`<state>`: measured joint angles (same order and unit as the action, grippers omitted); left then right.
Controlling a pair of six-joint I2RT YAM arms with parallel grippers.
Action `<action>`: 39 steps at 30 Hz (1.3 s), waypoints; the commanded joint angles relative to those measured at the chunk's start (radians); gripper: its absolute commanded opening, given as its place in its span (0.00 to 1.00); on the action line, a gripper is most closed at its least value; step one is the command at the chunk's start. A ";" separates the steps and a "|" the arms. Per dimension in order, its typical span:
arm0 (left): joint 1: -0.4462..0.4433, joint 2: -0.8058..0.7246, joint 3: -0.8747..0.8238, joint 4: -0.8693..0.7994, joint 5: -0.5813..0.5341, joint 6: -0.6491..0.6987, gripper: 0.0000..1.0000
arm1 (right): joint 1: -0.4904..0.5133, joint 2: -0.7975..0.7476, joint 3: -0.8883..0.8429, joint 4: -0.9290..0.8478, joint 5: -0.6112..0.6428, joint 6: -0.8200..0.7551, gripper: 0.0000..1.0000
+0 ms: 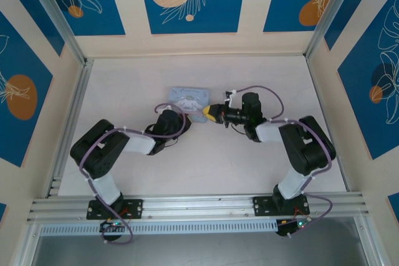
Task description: Unlock the padlock with the key
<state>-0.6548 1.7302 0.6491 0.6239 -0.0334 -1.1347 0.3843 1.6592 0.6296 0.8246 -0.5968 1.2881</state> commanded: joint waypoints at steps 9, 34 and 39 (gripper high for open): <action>0.019 -0.215 -0.040 -0.002 0.150 -0.068 0.00 | 0.084 -0.230 -0.266 -0.009 0.088 -0.054 0.00; 0.023 -0.226 -0.160 0.341 0.214 -0.374 0.00 | 0.148 -0.038 -0.253 0.402 0.270 0.087 0.00; 0.024 -0.183 -0.182 0.418 0.213 -0.483 0.00 | 0.150 -0.035 -0.245 0.419 0.270 0.092 0.00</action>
<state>-0.6415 1.5284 0.4782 0.9123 0.1581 -1.5322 0.5243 1.6161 0.3645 1.1858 -0.3431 1.3804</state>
